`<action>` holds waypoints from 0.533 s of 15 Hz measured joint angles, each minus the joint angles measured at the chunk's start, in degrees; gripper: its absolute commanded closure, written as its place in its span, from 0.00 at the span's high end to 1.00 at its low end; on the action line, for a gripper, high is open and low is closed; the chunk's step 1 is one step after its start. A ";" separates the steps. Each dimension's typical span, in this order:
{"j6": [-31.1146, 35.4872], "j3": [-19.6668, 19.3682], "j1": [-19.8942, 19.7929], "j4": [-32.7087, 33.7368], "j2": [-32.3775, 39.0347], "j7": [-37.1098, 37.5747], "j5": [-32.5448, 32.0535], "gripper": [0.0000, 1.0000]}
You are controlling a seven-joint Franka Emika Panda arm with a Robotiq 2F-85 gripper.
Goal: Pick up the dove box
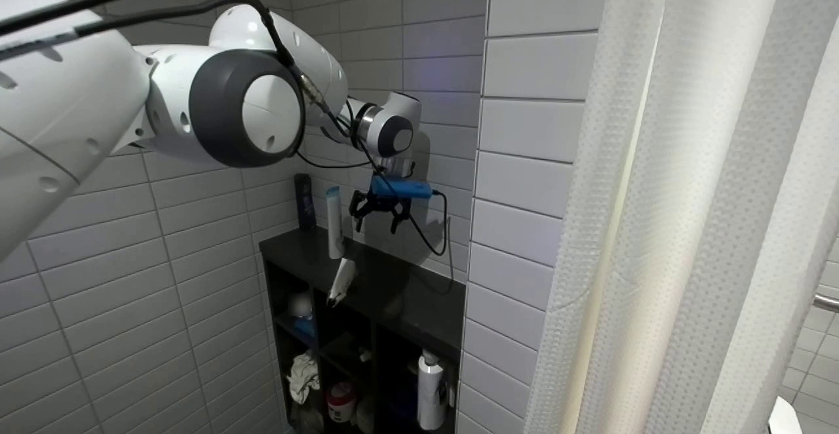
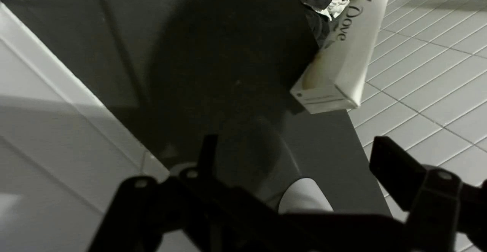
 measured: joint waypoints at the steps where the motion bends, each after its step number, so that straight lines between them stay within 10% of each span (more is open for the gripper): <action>1: 0.25 0.00 0.00 -0.03 -0.15 -0.01 0.00 1.00; 8: 0.59 0.01 -0.01 -0.08 -0.35 -0.01 0.00 1.00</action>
